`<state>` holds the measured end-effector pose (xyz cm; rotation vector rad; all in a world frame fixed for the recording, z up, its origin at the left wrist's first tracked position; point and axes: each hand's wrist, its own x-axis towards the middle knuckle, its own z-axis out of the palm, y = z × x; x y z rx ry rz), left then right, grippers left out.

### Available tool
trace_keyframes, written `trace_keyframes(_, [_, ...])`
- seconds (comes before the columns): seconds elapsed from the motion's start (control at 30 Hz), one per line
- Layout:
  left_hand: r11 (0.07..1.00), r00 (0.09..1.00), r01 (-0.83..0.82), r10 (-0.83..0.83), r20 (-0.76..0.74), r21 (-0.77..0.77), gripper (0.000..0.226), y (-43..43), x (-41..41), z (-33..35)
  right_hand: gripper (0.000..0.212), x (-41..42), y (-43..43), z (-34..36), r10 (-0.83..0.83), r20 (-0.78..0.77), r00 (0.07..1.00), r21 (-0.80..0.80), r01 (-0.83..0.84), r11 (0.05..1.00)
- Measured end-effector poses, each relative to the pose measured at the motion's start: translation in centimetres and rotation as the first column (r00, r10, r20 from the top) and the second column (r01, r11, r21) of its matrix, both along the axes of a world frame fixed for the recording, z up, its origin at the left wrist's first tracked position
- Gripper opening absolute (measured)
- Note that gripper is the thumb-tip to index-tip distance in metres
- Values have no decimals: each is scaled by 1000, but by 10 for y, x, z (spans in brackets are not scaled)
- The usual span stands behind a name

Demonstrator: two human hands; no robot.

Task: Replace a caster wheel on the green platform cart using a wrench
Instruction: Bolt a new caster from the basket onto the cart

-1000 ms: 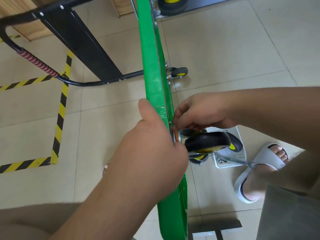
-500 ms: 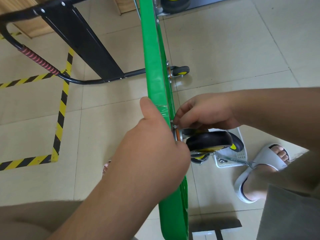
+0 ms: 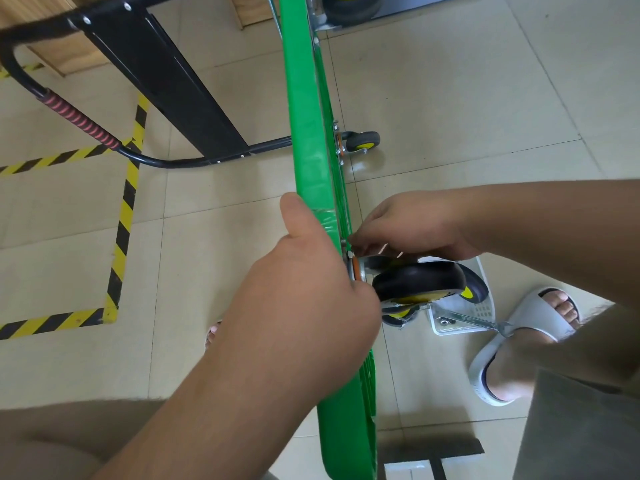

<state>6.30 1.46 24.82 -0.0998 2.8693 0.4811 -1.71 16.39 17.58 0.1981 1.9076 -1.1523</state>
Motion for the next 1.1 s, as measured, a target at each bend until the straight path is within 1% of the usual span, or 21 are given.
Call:
trace_keyframes(0.07, [1000,999,11,-11,-37,11,49,1,2,-4,24,-1,0,0,-7,22,1000,-41,8,999])
trace_keyframes(0.13, [1000,999,8,-7,-39,12,49,0,2,-5,29,-2,0,1,8,47,999,-66,-5,998])
trace_keyframes(0.23, [1000,999,6,-6,-47,5,49,0,0,-3,27,-2,0,1,26,35,999,-45,-25,999])
trace_keyframes(0.33, [1000,1000,2,-1,-14,7,49,1,1,-3,22,-1,0,1,18,5,1000,4,-18,1000])
trace_keyframes(0.43, [1000,1000,-3,3,0,-21,53,1,0,0,33,-1,-1,-1,18,-11,1000,44,-18,999])
trace_keyframes(0.47, [1000,1000,-5,5,2,-26,54,1,1,0,32,-1,-1,-2,11,-15,1000,47,-10,999])
trace_keyframes(0.57, [999,997,20,-22,79,26,37,-1,3,7,23,-3,-2,-1,4,20,1000,-5,-4,1000])
trace_keyframes(0.67, [997,992,41,-48,114,61,38,1,3,15,31,-3,-1,0,31,59,998,-63,-27,998])
trace_keyframes(0.77, [995,992,46,-55,110,88,36,1,2,16,27,-4,0,-1,40,62,997,-66,-36,997])
trace_keyframes(0.87, [996,992,55,-63,108,74,43,0,2,15,15,-4,-1,0,39,26,999,-42,-38,998])
trace_keyframes(0.9, [996,993,55,-63,105,73,44,1,2,15,16,-3,-1,0,41,13,999,-32,-40,999])
trace_keyframes(1.0, [997,991,46,-55,126,69,43,2,1,13,30,-1,-2,-1,61,-52,997,24,-60,998])
trace_keyframes(1.03, [997,991,40,-48,127,65,43,2,0,12,31,-1,-3,-1,61,-72,996,45,-58,997])
trace_keyframes(1.1, [998,992,32,-38,118,57,44,1,0,12,25,-2,-3,-1,60,-83,995,62,-55,997])
